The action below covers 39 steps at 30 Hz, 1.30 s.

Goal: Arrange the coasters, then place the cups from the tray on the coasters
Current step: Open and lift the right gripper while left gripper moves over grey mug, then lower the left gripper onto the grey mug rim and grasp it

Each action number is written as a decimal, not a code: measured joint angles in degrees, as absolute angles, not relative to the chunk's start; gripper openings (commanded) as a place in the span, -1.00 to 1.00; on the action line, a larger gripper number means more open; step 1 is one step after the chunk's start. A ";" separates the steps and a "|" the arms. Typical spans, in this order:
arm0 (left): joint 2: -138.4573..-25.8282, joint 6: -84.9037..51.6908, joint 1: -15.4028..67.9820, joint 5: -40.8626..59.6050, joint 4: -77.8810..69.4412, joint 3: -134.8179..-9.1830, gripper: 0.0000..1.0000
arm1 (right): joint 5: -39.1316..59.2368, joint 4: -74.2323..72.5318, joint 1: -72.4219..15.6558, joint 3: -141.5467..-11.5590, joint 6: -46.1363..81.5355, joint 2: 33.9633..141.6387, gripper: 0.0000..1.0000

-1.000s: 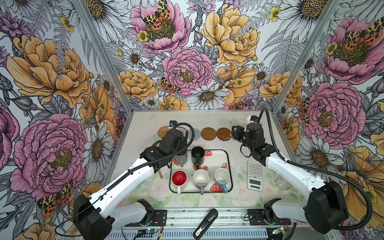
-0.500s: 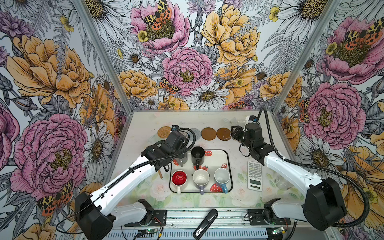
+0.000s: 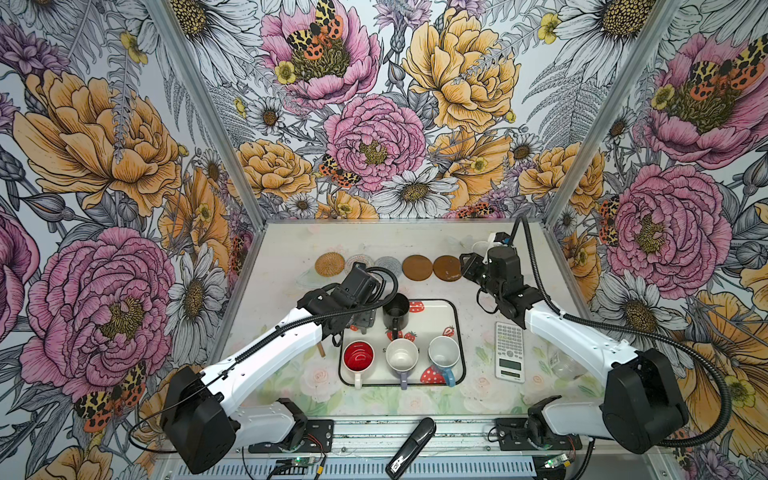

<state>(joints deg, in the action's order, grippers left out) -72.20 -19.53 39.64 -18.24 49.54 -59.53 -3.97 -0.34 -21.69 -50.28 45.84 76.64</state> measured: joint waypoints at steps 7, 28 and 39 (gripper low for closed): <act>-72.84 -19.53 39.64 -16.73 49.52 -59.35 0.51 | -3.75 -0.43 -21.67 -50.17 45.84 76.64 -0.27; -71.85 -23.22 39.57 -14.24 46.94 -52.80 0.40 | -3.11 -0.75 -21.28 -49.91 45.84 76.64 -0.28; -72.79 -25.45 37.95 -13.78 43.90 -51.92 0.27 | -3.05 -0.78 -21.04 -49.91 45.84 76.86 -0.28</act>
